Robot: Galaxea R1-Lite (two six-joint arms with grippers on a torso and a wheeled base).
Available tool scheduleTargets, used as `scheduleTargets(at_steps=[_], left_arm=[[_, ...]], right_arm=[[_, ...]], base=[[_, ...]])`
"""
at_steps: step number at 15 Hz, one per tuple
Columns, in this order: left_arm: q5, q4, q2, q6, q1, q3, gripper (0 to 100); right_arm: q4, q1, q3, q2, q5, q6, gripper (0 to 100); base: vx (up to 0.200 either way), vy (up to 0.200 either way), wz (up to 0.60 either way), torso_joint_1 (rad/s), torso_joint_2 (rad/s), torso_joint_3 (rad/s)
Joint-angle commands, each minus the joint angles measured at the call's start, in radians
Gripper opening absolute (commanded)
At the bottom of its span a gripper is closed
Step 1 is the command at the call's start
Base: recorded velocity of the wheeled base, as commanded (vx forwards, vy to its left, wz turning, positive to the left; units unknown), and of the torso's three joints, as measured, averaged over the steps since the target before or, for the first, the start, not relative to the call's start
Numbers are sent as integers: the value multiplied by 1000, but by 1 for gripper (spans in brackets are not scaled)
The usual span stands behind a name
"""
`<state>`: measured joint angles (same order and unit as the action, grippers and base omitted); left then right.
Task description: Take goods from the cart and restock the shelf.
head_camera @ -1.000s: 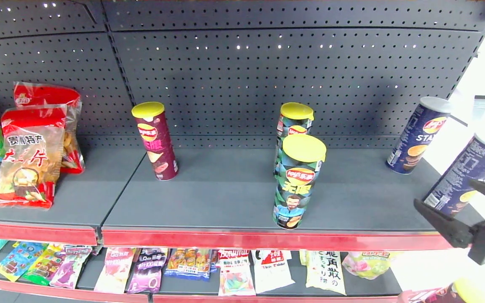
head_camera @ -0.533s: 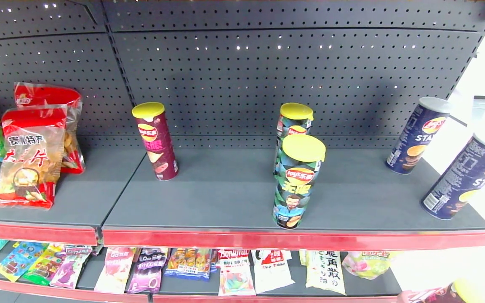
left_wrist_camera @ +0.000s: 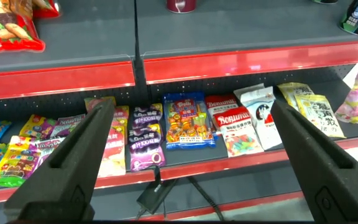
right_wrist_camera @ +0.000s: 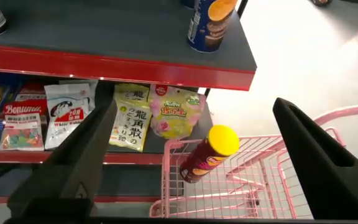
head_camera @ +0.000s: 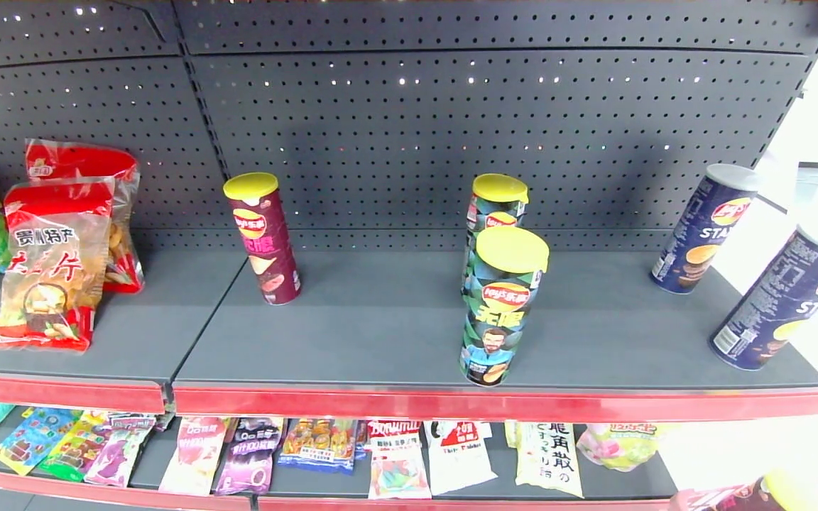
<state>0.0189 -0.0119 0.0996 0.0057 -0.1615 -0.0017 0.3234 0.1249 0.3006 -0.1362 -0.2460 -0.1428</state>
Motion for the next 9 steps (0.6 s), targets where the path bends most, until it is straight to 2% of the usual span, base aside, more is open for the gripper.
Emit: scheduleTargets(at_steps=[1,3,5,9], left_arm=[[-1,0,2,-1,0,0,100],[1,0,2,-1,0,0,100],[1,0,2,-3,0,0,100],[1,0,2,-3,-1,0,100]], right_arm=[[0,1,-11,6,1,0,100],[0,1,-12,7,-1,0,100],[0,1,-23,7,-3,-1,100],[0,1,-32,7,-1,-3,100]], base=[[-200,0,0,-2,2,12],[-200,0,0,10,7,7],[0,0,0,0,0,0],[0,0,-600,-7,-4,4]])
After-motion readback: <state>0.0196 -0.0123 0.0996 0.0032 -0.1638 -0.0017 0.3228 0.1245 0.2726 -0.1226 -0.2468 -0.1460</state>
